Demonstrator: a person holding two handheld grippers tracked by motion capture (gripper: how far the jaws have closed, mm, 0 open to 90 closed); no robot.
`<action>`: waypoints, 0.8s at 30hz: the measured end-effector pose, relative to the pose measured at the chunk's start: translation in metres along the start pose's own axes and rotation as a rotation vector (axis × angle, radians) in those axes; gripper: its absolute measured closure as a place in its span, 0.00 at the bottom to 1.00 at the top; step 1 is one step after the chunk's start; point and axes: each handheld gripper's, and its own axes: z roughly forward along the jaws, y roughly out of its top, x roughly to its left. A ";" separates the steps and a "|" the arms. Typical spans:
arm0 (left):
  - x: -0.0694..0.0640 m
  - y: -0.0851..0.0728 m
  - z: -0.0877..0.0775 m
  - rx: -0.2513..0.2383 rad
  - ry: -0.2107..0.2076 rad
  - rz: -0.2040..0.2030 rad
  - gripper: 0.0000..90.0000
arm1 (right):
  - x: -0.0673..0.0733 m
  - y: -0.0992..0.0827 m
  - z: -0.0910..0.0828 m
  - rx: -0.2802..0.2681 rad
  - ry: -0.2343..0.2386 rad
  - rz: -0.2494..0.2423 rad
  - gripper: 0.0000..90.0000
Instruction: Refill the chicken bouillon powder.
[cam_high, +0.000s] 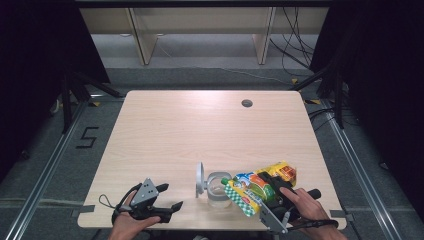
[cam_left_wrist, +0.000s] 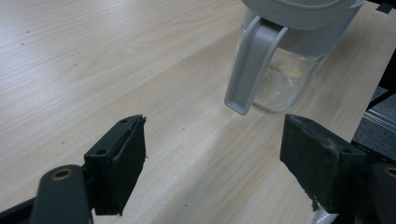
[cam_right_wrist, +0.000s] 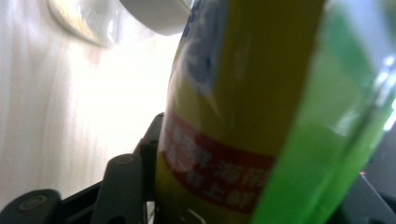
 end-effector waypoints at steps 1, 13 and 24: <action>0.000 0.000 0.000 0.000 0.000 0.000 0.24 | -0.001 0.000 0.000 0.007 0.002 -0.021 0.56; 0.000 0.000 0.000 0.002 0.000 0.006 0.24 | -0.012 -0.001 0.003 0.051 0.031 -0.114 0.56; 0.001 0.000 -0.001 0.010 -0.001 0.018 0.24 | -0.029 0.007 0.007 0.043 0.026 -0.295 0.57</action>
